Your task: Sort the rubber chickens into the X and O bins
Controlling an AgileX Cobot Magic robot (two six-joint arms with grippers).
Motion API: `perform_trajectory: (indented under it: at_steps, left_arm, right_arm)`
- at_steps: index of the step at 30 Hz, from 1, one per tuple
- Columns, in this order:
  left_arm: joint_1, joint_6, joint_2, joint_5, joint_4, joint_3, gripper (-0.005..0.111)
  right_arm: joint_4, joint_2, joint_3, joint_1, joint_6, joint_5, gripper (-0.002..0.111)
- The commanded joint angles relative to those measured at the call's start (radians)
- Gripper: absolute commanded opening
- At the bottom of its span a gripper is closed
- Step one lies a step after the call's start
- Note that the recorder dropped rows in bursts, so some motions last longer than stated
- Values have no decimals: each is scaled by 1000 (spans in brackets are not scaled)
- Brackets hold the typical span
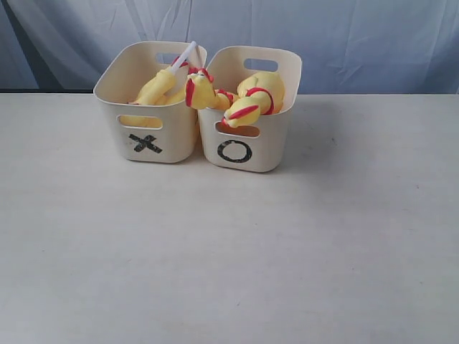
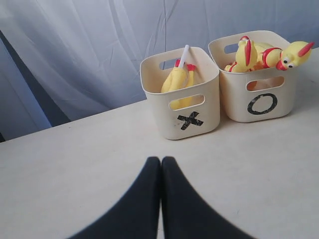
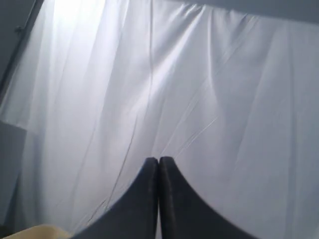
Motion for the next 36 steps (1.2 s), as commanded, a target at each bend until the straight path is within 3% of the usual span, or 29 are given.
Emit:
perform_trajectory:
  at_steps: [1,8,14,36]
  left_arm:
    - [0,-3,-8,-5,2,1,1]
    - [2,-3,-8,-5,2,1,1]
    - [65,-3,-8,-5,0,1,1]
    - [73,-3,-8,-5,0,1,1]
  right_arm:
    - [6,-169,-3,-80,1,-1,0]
    - [27,-364,-3,-107,1,2,0]
    - [49,-445,-3,-110,1,2,0]
    - [49,-445,-8,-110,2,6,0]
